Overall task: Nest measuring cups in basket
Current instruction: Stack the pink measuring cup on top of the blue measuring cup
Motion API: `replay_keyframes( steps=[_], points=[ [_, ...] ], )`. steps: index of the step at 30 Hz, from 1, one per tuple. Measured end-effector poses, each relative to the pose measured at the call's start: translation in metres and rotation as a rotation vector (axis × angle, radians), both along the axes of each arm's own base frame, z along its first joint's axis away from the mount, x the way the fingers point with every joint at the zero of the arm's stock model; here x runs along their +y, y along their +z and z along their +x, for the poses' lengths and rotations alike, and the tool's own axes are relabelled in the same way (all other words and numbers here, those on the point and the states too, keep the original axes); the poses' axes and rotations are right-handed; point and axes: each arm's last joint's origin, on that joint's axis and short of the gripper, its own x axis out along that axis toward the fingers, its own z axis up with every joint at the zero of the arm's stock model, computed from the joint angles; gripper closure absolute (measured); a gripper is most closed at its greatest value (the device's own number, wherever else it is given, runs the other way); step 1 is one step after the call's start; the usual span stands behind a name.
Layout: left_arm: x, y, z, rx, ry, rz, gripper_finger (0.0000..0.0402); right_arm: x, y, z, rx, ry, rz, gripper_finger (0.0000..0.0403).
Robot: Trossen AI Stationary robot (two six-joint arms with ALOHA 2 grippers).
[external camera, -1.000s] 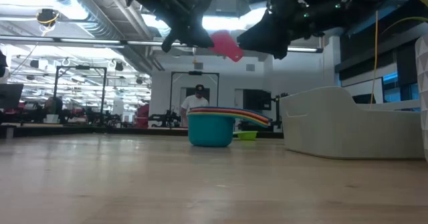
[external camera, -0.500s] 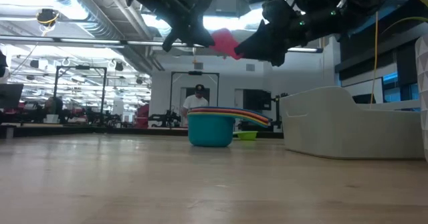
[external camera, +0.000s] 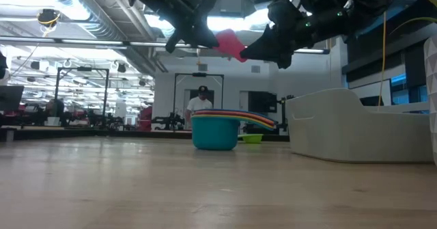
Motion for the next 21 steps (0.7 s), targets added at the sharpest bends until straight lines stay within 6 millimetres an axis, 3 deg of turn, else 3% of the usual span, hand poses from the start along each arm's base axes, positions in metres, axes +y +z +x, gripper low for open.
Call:
replay_keyframes(
  steps=[13,21],
  points=[
    [-0.001,-0.001,0.000,0.010,-0.012,-0.006,0.0311,-0.006,0.008,-0.011,0.016,-0.003,0.038,0.0394],
    [-0.008,-0.007,0.000,0.108,-0.227,0.018,0.0292,-0.017,0.018,-0.038,0.118,-0.072,0.057,0.0395]
  ],
)
